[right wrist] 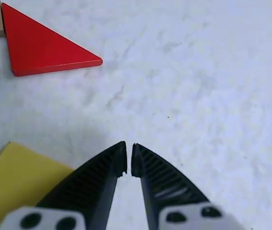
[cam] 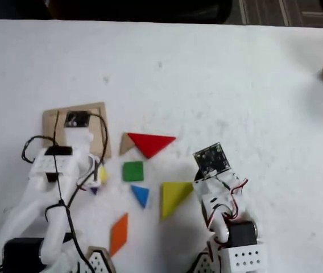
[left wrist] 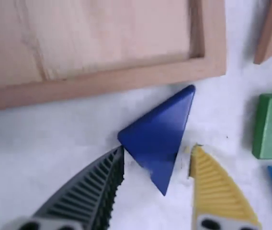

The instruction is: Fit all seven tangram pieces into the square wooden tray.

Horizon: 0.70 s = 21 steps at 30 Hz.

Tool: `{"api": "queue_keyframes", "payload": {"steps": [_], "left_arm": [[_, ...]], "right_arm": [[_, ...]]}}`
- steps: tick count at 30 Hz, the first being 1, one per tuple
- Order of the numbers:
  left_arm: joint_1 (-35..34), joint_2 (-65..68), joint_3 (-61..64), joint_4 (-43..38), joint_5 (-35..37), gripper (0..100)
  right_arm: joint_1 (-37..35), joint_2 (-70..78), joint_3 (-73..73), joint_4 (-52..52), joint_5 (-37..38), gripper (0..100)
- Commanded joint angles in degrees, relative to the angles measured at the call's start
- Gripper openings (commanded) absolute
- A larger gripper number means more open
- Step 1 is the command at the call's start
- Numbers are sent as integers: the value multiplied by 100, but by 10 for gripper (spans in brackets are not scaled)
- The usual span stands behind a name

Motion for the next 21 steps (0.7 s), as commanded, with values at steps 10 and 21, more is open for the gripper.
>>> {"api": "queue_keyframes", "payload": {"steps": [10, 21], "left_arm": [[-215, -136, -281, -255, -466, 303], [-207, -136, 193, -791, -527, 304]], "right_arm": [[40, -57, 53, -119, 0, 29], [40, -57, 53, -119, 0, 29]]}}
